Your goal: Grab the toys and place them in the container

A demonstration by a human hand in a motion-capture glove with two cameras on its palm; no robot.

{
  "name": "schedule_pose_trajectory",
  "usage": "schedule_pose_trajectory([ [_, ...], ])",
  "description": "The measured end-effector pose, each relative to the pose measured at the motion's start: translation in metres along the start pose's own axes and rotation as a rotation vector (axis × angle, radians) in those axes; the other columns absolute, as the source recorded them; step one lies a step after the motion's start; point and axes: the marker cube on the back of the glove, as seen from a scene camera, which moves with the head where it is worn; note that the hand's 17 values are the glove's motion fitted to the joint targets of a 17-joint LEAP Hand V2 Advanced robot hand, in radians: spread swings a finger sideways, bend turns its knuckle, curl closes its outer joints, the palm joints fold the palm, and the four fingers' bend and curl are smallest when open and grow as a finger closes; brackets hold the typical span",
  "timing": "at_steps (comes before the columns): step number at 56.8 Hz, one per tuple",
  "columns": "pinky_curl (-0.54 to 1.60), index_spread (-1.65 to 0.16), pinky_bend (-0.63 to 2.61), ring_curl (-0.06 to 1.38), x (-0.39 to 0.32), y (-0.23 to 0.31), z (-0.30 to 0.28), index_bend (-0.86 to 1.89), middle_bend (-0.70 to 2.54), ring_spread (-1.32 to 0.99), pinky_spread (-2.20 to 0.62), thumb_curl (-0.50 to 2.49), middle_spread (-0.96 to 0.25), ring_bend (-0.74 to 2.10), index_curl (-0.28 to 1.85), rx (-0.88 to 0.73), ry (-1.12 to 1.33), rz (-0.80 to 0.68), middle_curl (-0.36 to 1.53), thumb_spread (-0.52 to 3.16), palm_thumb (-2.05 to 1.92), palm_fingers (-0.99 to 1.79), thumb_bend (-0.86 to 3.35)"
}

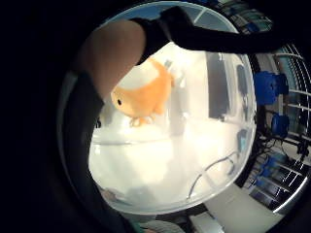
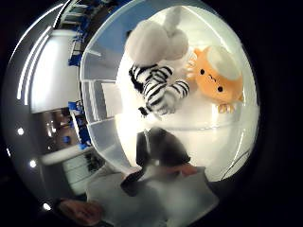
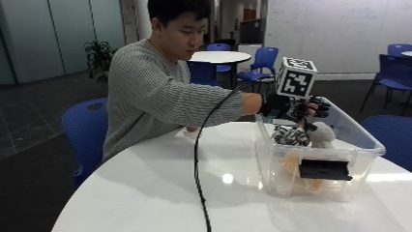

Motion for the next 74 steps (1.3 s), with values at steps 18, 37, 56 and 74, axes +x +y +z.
schedule_pose_trajectory([
  [18,0.38,-0.32,1.01,0.3,0.021,0.14,-0.021,0.12,0.1,-0.01,0.06,0.44,-0.08,0.13,0.34,0.108,-0.058,-0.135,0.26,1.28,-0.02,-0.32,-0.03],
  [37,0.34,-0.35,0.9,0.23,0.065,0.304,-0.002,0.15,0.13,-0.01,0.07,0.35,-0.1,0.14,0.32,0.222,0.115,-0.057,0.23,1.31,-0.02,-0.21,-0.02],
  [56,0.33,-0.36,0.86,0.21,0.013,0.429,0.149,0.17,0.14,-0.02,0.07,0.32,-0.11,0.15,0.33,0.228,0.008,-0.038,0.23,1.34,-0.01,-0.16,-0.02],
  [74,0.33,-0.37,0.83,0.19,0.009,0.451,0.203,0.18,0.15,-0.03,0.07,0.31,-0.12,0.16,0.36,0.153,-0.021,-0.021,0.23,1.38,0.0,-0.13,-0.01],
])
